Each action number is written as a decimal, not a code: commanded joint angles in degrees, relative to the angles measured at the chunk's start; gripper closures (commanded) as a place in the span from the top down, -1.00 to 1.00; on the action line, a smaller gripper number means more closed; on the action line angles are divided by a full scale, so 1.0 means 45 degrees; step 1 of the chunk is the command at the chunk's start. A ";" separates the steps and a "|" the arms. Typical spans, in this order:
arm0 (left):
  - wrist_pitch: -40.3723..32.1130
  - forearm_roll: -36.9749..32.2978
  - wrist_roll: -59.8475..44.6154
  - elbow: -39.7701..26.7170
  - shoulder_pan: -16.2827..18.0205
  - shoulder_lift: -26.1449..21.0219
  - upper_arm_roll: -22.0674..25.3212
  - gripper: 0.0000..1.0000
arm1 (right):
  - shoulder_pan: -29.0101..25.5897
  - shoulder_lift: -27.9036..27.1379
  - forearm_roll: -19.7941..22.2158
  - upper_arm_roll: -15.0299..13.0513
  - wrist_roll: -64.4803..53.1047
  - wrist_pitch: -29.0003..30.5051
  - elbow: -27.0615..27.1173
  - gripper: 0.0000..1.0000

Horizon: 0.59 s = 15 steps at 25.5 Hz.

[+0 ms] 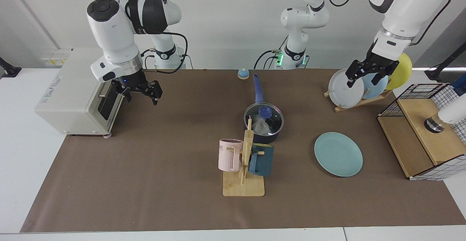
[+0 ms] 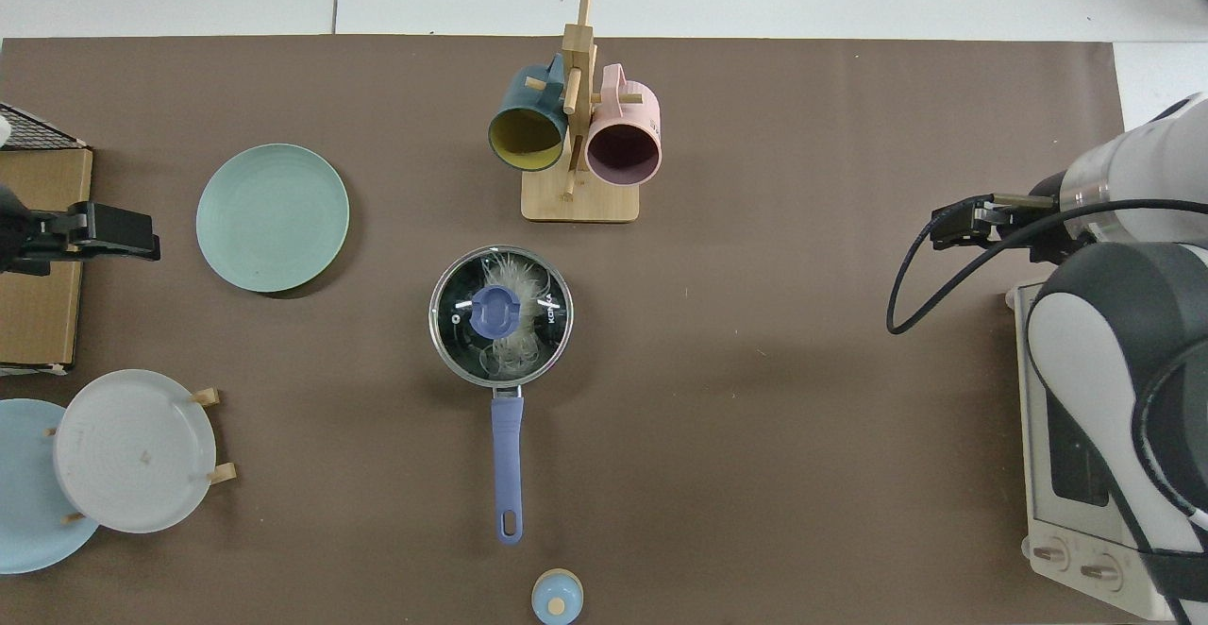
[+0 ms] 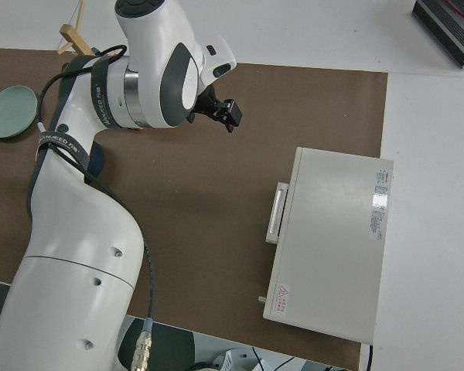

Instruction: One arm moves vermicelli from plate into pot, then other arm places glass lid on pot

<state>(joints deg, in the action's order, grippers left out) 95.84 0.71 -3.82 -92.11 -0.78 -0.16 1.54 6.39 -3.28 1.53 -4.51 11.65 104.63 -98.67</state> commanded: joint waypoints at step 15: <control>-0.0244 0.0058 0.0145 0.0020 -0.0158 0.0134 0.0165 1.00 | -0.0952 0.0240 -0.0144 0.0221 -0.1027 0.0245 -0.0359 1.00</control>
<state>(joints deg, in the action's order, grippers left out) 95.84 0.71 -3.82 -92.11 -0.78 -0.16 1.54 4.13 -3.19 1.50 -4.44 9.47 104.87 -98.94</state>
